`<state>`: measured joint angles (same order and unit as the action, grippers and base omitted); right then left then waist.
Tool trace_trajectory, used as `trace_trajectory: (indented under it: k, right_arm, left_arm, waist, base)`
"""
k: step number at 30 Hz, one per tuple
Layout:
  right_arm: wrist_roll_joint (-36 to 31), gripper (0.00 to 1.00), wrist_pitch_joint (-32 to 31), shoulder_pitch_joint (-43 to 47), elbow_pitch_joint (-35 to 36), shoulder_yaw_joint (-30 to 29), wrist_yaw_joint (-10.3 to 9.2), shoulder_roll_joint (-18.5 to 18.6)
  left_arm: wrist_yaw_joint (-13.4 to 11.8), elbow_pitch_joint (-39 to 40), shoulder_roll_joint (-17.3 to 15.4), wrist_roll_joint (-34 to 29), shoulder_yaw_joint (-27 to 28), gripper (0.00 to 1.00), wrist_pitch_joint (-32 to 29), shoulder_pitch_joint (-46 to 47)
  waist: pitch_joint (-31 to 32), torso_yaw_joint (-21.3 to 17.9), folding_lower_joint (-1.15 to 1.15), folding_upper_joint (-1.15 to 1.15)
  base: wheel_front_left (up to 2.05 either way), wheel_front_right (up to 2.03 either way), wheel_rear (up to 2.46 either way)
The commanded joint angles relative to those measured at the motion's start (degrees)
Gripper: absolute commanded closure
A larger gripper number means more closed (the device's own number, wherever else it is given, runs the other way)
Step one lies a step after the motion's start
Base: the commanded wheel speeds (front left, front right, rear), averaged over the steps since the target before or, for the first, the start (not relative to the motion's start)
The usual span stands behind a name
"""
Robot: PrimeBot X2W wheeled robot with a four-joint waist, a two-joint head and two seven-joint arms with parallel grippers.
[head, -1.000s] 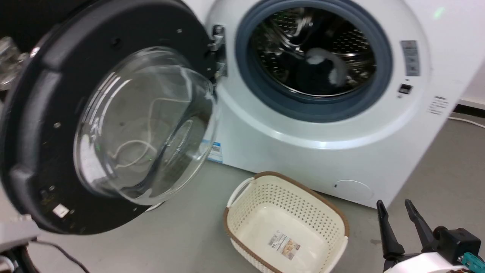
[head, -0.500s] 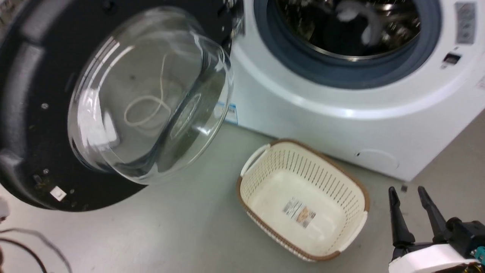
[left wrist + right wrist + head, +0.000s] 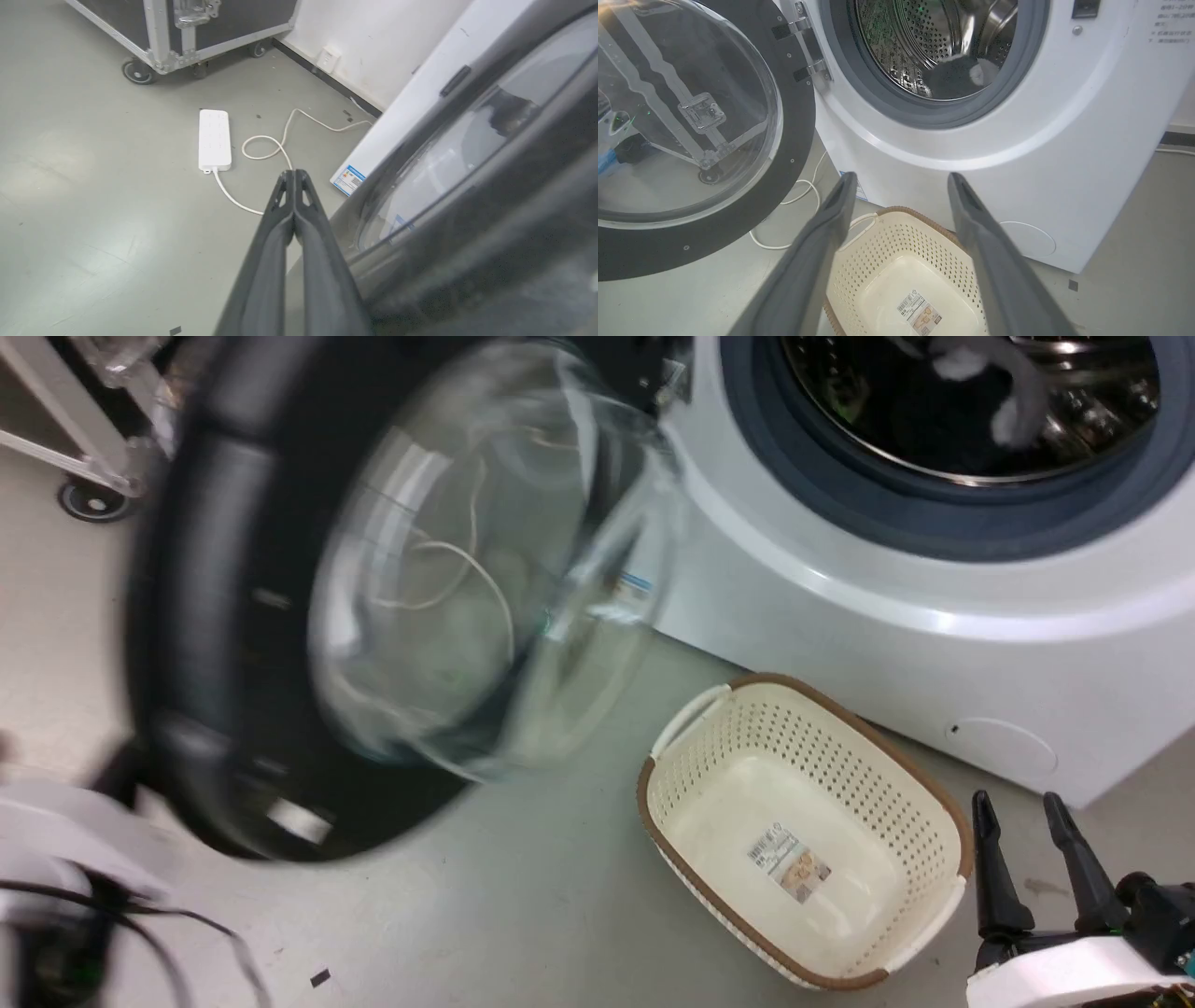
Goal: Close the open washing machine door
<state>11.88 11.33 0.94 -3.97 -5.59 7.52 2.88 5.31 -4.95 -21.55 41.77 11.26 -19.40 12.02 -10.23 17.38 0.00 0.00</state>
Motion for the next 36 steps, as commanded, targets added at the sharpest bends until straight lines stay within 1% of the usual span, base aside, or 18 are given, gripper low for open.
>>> trace_trajectory:
  k: [1, 8, 11, 14, 17, 18, 19, 23, 27, 28, 29, 32, 33, 34, 35, 36]
  right_arm:
    - [0.89, 0.0, 0.76, 0.02, -0.66, -0.2, -0.02, -0.01]
    - [3.85, 0.0, 1.88, 1.38, -3.51, 0.7, -0.03, -0.01]
    - [4.99, 0.0, 2.26, 1.48, -3.87, 0.71, -0.03, -0.01]
    - [5.95, 0.0, 2.63, 1.75, -4.13, 1.16, -0.03, -0.01]
    - [6.84, 0.0, 2.99, 1.64, -4.35, 1.27, -0.03, -0.01]
    - [6.84, 0.0, 2.99, 1.64, -4.35, 1.27, -0.03, -0.01]
    - [7.35, 0.0, 3.24, 1.42, -4.47, 1.11, -0.03, -0.01]
    - [8.34, 0.0, 3.66, 1.14, -4.56, 0.21, -0.03, -0.01]
    - [9.03, 0.0, 3.66, 0.71, -4.75, -0.58, -0.03, -0.01]
    - [9.03, 0.0, 3.66, 0.71, -4.75, -0.58, -0.03, -0.01]
    - [9.3, 0.0, 3.66, 0.45, -4.76, -1.05, -0.03, -0.01]
    - [9.75, 0.0, 3.66, -0.04, -4.74, -1.5, -0.03, -0.01]
    - [9.75, 0.0, 3.66, -0.04, -4.74, -1.5, -0.03, -0.01]
    - [10.1, 0.0, 3.66, -0.69, -4.76, -1.59, -0.03, -0.01]
    - [10.32, 0.0, 3.66, -0.94, -4.77, -1.59, -0.03, -0.01]
    - [10.32, 0.0, 3.66, -0.94, -4.77, -1.59, -0.03, -0.01]
  left_arm:
    - [0.9, 2.23, 0.35, 1.54, -3.45, 1.0, -0.78, -1.19]
    - [1.32, 14.45, -2.66, 5.36, -19.63, 1.0, -2.71, -7.6]
    - [1.49, 18.08, -3.34, 6.12, -26.5, 1.0, -2.63, -7.85]
    - [1.67, 19.22, -3.3, 6.85, -33.13, 1.0, -1.78, -6.74]
    - [1.85, 18.25, -2.84, 7.97, -38.65, 1.0, -0.56, -4.63]
    - [1.85, 18.25, -2.84, 7.97, -38.65, 1.0, -0.56, -4.63]
    - [1.96, 17.24, -2.72, 8.66, -41.99, 1.0, 0.23, -2.61]
    - [2.17, 14.81, -2.17, 9.84, -47.61, 1.0, 2.55, 2.2]
    - [2.17, 10.55, -0.54, 8.99, -50.5, 1.0, 6.18, 7.3]
    - [2.17, 10.55, -0.54, 8.99, -50.5, 1.0, 6.18, 7.3]
    - [2.17, 7.99, 0.35, 8.44, -51.88, 1.0, 7.9, 10.35]
    - [2.17, 3.84, 1.7, 7.64, -54.18, 1.0, 10.1, 15.42]
    - [2.17, 3.84, 1.7, 7.64, -54.18, 1.0, 10.1, 15.42]
    - [2.17, 0.93, 2.48, 6.89, -55.79, 1.0, 11.33, 19.18]
    - [2.17, -0.61, 2.9, 6.59, -56.62, 1.0, 11.92, 21.06]
    - [2.17, -0.61, 2.9, 6.59, -56.62, 1.0, 11.92, 21.06]
  waist:
    - [1.35, 1.22, 0.0, 0.0]
    - [4.8, 2.81, 0.0, 0.0]
    - [5.62, 2.5, 0.0, 0.0]
    - [6.12, 1.24, 0.0, 0.0]
    - [6.03, -1.2, 0.0, 0.0]
    - [6.03, -1.2, 0.0, 0.0]
    - [5.68, -3.2, 0.0, 0.0]
    - [4.72, -7.52, 0.0, 0.0]
    - [3.81, -12.84, 0.0, 0.0]
    - [3.81, -12.84, 0.0, 0.0]
    - [3.23, -15.29, 0.0, 0.0]
    - [2.18, -18.73, 0.0, 0.0]
    - [2.18, -18.73, 0.0, 0.0]
    - [1.29, -21.0, 0.0, 0.0]
    - [0.92, -21.99, 0.0, 0.0]
    - [0.92, -21.99, 0.0, 0.0]
  base:
    - [0.0, 0.0, 0.0]
    - [0.0, 0.0, 0.0]
    - [0.0, 0.0, 0.0]
    - [0.0, 0.0, 0.0]
    - [0.0, 0.0, 0.0]
    - [0.0, 0.0, 0.0]
    - [0.0, 0.0, 0.0]
    - [0.0, 0.0, 0.0]
    - [0.0, 0.0, 0.0]
    - [0.0, 0.0, 0.0]
    - [0.0, 0.0, 0.0]
    - [0.0, 0.0, 0.0]
    - [0.0, 0.0, 0.0]
    - [0.0, 0.0, 0.0]
    - [0.0, 0.0, 0.0]
    - [0.0, 0.0, 0.0]
